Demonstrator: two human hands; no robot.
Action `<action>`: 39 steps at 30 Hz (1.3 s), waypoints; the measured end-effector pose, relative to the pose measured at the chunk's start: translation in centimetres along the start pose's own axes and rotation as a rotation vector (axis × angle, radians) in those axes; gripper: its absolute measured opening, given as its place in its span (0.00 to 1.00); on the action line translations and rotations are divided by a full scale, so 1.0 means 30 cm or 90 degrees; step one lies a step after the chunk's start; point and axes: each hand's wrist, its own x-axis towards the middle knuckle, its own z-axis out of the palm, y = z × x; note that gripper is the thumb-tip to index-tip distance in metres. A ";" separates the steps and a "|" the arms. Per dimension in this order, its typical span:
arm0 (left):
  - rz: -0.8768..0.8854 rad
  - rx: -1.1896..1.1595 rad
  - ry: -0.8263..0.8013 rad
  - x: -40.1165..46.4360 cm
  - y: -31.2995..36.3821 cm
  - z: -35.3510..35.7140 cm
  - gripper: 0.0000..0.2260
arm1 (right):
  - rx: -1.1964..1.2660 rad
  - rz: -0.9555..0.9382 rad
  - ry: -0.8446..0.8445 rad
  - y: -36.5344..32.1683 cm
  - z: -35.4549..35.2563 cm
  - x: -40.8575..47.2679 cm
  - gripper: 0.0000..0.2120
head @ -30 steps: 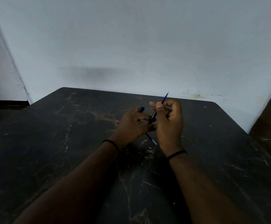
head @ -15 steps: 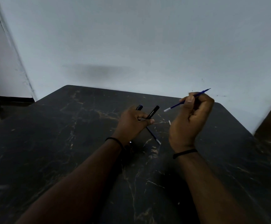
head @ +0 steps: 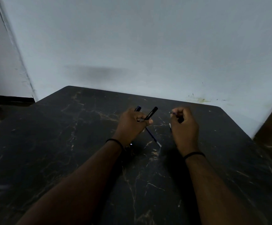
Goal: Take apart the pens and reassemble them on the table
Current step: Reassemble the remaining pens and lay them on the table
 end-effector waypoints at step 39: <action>0.013 0.017 0.089 -0.003 0.010 -0.012 0.04 | -0.567 -0.117 -0.310 -0.090 0.080 -0.087 0.16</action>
